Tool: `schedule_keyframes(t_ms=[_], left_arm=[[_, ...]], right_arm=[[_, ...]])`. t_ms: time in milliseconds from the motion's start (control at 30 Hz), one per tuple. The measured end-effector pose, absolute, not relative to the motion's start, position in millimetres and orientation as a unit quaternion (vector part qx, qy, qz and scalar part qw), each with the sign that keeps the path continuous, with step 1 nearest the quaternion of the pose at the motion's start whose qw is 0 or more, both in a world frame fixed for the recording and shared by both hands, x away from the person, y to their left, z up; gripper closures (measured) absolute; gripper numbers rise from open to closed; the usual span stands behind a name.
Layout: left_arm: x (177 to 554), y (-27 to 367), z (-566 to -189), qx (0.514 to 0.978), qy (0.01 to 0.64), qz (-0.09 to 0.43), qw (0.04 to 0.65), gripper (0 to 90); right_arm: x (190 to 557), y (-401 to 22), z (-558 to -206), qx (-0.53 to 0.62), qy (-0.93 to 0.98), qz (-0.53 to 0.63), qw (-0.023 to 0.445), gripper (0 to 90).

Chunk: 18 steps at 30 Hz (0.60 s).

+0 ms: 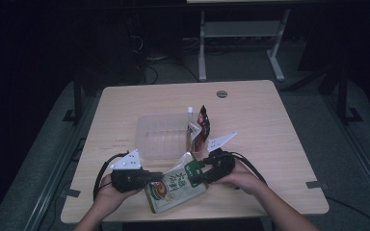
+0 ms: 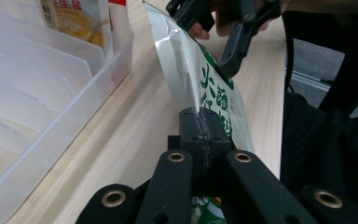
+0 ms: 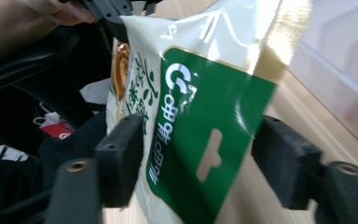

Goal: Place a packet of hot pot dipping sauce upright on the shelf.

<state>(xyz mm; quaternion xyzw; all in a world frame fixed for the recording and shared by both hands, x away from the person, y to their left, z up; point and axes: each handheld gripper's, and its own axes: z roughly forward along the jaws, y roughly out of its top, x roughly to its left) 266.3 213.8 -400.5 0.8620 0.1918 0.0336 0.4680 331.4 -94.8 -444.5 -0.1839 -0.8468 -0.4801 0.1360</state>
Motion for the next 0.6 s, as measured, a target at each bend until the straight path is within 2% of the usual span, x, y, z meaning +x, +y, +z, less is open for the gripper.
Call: schedule_keyframes(t_ms=[33, 67, 500, 567, 600], left_arm=[[266.2, 214.1, -400.7, 0.861, 0.194, 0.033, 0.469, 90.0], [266.3, 214.6, -400.9, 0.860, 0.195, 0.033, 0.470, 90.0], [271.6, 221.3, -402.3, 0.851, 0.214, 0.047, 0.477, 90.0], [272.8, 222.3, -401.9, 0.851, 0.214, 0.050, 0.477, 90.0], [273.1, 222.7, -401.9, 0.850, 0.214, 0.049, 0.478, 90.0]], right_arm=[[330.0, -93.0, -445.1, -0.180, -0.847, -0.479, 0.143, 45.1], [330.0, -93.0, -445.1, -0.180, -0.847, -0.479, 0.143, 45.1], [323.9, -95.3, -439.7, -0.150, -0.840, -0.496, 0.159, 76.8], [323.0, -95.5, -438.4, -0.149, -0.841, -0.494, 0.160, 78.0], [322.7, -95.8, -438.1, -0.146, -0.837, -0.501, 0.162, 83.0]])
